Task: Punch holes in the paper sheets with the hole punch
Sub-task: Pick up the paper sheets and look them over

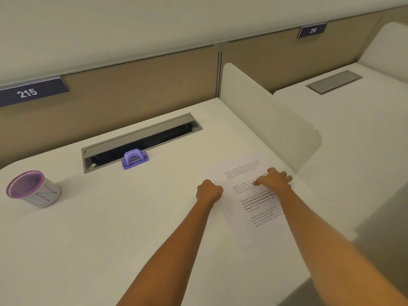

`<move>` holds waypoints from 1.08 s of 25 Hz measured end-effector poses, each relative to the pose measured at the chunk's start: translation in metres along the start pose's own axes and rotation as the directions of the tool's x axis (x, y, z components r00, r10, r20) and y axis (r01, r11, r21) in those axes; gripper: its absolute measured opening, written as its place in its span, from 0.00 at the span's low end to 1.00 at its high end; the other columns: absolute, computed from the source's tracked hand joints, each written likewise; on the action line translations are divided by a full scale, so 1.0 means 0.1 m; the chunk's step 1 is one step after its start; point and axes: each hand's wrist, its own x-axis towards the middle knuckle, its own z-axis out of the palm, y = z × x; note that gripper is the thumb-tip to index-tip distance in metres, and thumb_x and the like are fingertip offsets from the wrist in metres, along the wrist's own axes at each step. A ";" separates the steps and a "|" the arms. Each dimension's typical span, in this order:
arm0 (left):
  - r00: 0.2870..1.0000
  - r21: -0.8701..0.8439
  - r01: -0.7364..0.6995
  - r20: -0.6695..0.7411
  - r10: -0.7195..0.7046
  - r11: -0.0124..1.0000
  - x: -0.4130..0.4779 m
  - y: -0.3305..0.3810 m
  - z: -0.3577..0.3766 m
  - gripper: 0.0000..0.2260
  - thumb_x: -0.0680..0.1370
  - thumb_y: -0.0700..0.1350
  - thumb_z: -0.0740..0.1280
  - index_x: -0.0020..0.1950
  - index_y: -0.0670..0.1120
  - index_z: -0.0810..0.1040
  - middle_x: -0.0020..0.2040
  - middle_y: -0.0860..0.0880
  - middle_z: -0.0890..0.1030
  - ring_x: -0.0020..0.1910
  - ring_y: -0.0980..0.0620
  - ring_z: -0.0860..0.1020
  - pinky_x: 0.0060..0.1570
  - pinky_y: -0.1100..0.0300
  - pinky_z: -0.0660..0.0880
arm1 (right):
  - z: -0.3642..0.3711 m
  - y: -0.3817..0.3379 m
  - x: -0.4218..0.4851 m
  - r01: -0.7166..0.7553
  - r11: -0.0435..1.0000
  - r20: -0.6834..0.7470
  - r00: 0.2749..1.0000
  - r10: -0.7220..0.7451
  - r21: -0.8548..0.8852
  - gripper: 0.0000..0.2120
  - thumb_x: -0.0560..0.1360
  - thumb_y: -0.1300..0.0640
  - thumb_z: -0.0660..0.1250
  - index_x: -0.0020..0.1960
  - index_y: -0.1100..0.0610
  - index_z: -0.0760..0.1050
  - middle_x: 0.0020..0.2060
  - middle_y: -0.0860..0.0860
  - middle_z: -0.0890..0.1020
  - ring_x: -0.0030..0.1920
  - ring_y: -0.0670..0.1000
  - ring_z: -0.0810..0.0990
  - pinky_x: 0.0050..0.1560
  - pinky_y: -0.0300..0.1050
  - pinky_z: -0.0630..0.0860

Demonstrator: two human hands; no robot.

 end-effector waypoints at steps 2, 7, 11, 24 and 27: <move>0.999 0.010 0.034 0.014 -0.034 0.999 0.01 0.00 0.02 0.10 0.75 0.39 0.60 0.35 0.45 0.63 0.35 0.49 0.68 0.42 0.46 0.71 0.43 0.57 0.71 | 0.00 0.11 0.02 -0.043 0.999 -0.025 0.999 0.042 -0.005 0.41 0.64 0.43 0.76 0.70 0.55 0.63 0.66 0.60 0.65 0.69 0.61 0.60 0.64 0.56 0.66; 0.991 0.004 0.083 0.103 -0.083 0.997 0.04 0.07 0.09 0.03 0.75 0.37 0.62 0.47 0.40 0.68 0.46 0.43 0.72 0.45 0.42 0.74 0.51 0.50 0.77 | 0.15 0.17 -0.03 -0.024 0.998 -0.046 0.999 0.022 -0.060 0.46 0.61 0.44 0.79 0.70 0.59 0.60 0.67 0.59 0.63 0.69 0.61 0.61 0.64 0.57 0.67; 0.987 -0.086 0.116 0.118 -0.106 0.990 0.06 0.06 0.11 0.05 0.75 0.37 0.63 0.49 0.41 0.69 0.48 0.43 0.74 0.55 0.40 0.78 0.50 0.49 0.78 | 0.25 0.12 -0.08 0.017 0.998 -0.036 0.999 -0.019 -0.058 0.46 0.60 0.43 0.79 0.69 0.59 0.61 0.66 0.59 0.63 0.68 0.60 0.62 0.63 0.56 0.68; 0.992 -0.154 0.119 0.058 -0.112 0.981 0.15 -0.08 0.11 0.08 0.74 0.38 0.67 0.49 0.41 0.70 0.45 0.45 0.75 0.47 0.43 0.77 0.51 0.51 0.77 | 0.31 0.12 -0.11 -0.027 0.999 -0.037 0.999 0.026 -0.018 0.46 0.60 0.44 0.79 0.69 0.60 0.60 0.67 0.60 0.66 0.70 0.61 0.62 0.65 0.57 0.64; 0.993 -0.180 0.111 0.058 -0.102 0.977 0.18 -0.11 0.12 0.08 0.73 0.38 0.66 0.50 0.42 0.70 0.49 0.43 0.75 0.52 0.42 0.78 0.53 0.50 0.77 | 0.32 0.09 -0.11 -0.045 0.999 0.009 0.999 0.045 -0.021 0.43 0.62 0.45 0.79 0.68 0.60 0.61 0.67 0.61 0.66 0.70 0.61 0.62 0.65 0.57 0.64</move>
